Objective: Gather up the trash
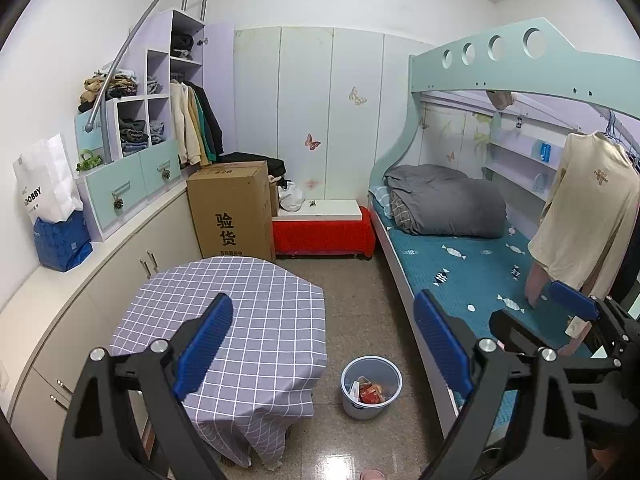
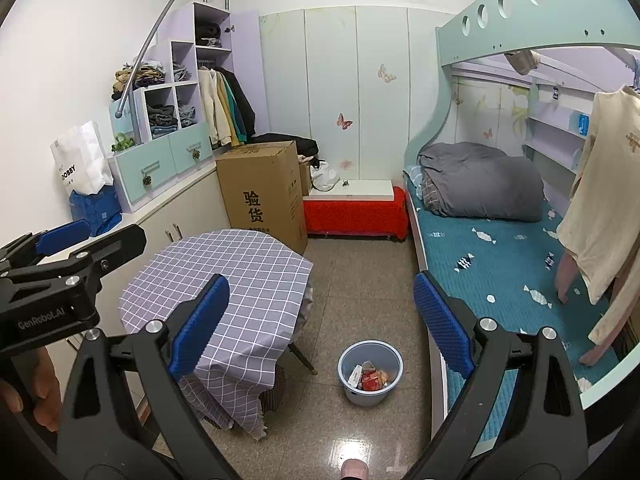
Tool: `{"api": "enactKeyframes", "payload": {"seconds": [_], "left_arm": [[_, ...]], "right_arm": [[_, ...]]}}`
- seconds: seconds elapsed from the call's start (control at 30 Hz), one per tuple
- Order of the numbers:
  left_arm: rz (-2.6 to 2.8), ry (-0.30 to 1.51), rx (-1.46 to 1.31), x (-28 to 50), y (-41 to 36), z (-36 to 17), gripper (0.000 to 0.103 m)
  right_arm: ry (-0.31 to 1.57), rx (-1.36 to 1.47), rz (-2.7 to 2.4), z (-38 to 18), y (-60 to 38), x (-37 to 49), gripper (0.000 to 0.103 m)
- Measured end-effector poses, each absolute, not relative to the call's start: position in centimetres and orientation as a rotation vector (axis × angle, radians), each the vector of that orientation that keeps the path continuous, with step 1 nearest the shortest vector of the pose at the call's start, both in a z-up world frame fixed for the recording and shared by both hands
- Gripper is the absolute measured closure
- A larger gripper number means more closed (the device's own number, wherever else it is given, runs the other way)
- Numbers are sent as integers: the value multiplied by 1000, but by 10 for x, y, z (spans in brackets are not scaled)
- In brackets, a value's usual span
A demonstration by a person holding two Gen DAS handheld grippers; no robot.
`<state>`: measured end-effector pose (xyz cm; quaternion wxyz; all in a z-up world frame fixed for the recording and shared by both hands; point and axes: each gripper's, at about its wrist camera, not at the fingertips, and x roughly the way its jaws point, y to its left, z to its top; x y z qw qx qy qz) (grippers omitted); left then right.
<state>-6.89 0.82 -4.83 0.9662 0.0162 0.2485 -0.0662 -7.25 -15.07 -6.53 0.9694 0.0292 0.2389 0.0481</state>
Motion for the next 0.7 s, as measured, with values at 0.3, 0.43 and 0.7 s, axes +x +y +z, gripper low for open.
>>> {"api": "enactKeyframes", "payload": {"seconds": [0.3,0.43,0.7], "left_arm": [[-142,502,40,-66,3,-50,13],[-131,508,47,-63,4,-50,13],[-110,511,35,-63,11,-50,13]], "right_arm": [[491,56,108,-65,-152,-64,12],[498,62,116,-67,-152,-62,12],[500,52,139,-66,-146,-56,12]]}}
